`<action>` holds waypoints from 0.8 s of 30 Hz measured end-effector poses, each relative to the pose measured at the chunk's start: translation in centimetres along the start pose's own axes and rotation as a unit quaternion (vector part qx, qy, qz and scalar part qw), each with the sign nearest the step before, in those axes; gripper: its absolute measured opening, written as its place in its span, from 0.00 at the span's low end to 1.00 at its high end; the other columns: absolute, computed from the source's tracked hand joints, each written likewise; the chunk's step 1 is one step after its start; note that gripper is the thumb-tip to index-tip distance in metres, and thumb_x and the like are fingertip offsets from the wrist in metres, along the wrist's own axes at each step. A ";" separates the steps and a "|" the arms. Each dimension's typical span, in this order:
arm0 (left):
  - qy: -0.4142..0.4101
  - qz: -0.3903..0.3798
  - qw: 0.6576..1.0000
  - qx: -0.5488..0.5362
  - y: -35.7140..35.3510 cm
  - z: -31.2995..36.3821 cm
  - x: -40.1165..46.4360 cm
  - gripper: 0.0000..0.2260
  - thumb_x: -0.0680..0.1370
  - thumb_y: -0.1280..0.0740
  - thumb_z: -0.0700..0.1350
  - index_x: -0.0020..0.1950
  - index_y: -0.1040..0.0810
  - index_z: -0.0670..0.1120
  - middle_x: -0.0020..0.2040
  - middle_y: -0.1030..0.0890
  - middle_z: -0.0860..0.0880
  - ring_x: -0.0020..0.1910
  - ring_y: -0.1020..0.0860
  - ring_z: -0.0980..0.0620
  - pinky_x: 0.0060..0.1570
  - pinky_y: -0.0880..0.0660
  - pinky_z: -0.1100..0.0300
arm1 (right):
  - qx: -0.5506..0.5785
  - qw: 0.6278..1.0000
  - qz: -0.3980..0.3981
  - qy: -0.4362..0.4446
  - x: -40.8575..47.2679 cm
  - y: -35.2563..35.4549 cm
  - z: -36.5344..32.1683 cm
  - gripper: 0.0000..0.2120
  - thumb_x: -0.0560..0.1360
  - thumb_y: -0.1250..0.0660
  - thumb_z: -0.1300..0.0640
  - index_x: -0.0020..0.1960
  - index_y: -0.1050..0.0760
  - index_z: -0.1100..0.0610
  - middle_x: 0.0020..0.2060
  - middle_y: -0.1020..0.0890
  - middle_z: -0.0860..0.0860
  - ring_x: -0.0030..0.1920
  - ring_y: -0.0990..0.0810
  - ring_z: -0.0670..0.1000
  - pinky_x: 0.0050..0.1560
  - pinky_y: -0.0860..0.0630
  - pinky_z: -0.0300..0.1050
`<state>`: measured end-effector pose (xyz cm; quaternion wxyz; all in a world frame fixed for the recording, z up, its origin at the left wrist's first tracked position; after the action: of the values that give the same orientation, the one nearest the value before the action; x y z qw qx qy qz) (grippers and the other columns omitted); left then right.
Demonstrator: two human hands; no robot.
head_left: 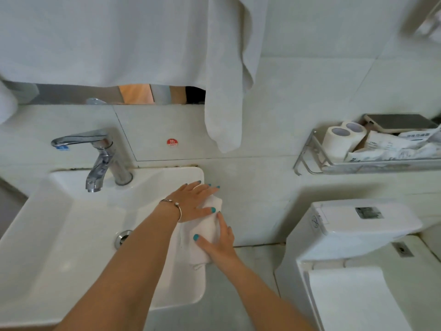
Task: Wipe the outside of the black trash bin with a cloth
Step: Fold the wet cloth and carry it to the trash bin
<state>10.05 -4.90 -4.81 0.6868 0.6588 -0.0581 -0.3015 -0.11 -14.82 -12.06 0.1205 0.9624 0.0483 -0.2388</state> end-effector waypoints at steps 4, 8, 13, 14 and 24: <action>-0.009 -0.010 1.000 -0.008 0.0 0.4 0.3 0.29 0.79 0.46 0.63 0.77 0.55 0.61 0.77 0.46 0.53 0.76 0.49 0.51 0.74 0.47 0.50 | 0.034 0.999 0.002 0.001 0.8 -0.8 0.7 0.50 0.54 0.26 0.28 0.69 0.50 0.24 0.74 0.40 0.50 0.73 0.39 0.52 0.69 0.32 0.55; 0.000 -0.017 1.000 -0.005 0.0 0.5 0.5 0.30 0.78 0.46 0.64 0.77 0.52 0.61 0.75 0.44 0.53 0.72 0.43 0.49 0.69 0.39 0.51 | 0.081 0.996 -0.022 0.025 0.5 -1.0 0.1 0.51 0.60 0.26 0.36 0.74 0.51 0.33 0.70 0.33 0.44 0.68 0.30 0.48 0.67 0.29 0.54; 0.009 -0.041 0.999 -0.018 -0.8 0.1 1.0 0.30 0.78 0.46 0.65 0.77 0.51 0.59 0.74 0.44 0.54 0.70 0.38 0.47 0.69 0.39 0.47 | 0.112 0.993 -0.041 0.026 0.2 -0.9 -0.1 0.46 0.69 0.25 0.47 0.76 0.52 0.37 0.70 0.33 0.42 0.67 0.30 0.47 0.67 0.28 0.51; 0.007 -0.039 0.999 -0.004 -0.9 0.1 1.2 0.30 0.77 0.47 0.65 0.77 0.50 0.59 0.74 0.44 0.53 0.70 0.37 0.46 0.71 0.43 0.45 | 0.119 0.992 -0.039 0.026 0.2 -0.8 0.0 0.45 0.70 0.25 0.49 0.76 0.51 0.37 0.70 0.33 0.42 0.67 0.30 0.47 0.67 0.28 0.51; 0.027 -0.022 0.999 -0.009 -1.4 -0.3 1.3 0.32 0.75 0.47 0.68 0.76 0.52 0.59 0.72 0.45 0.52 0.66 0.33 0.45 0.64 0.33 0.49 | 0.086 0.996 -0.020 0.009 0.0 -0.1 0.2 0.49 0.59 0.23 0.40 0.72 0.47 0.30 0.65 0.28 0.39 0.62 0.26 0.45 0.62 0.24 0.49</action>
<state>10.77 -5.22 -6.54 0.6870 0.6618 -0.0217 -0.2992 -0.27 -14.76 -12.28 0.0318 0.9701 0.0473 -0.2359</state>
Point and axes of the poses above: each hand's wrist, its own x-axis towards the middle knuckle, its own y-axis out of the back of the hand, z = x × y, the point moved 7 cm from there along x, towards the middle knuckle
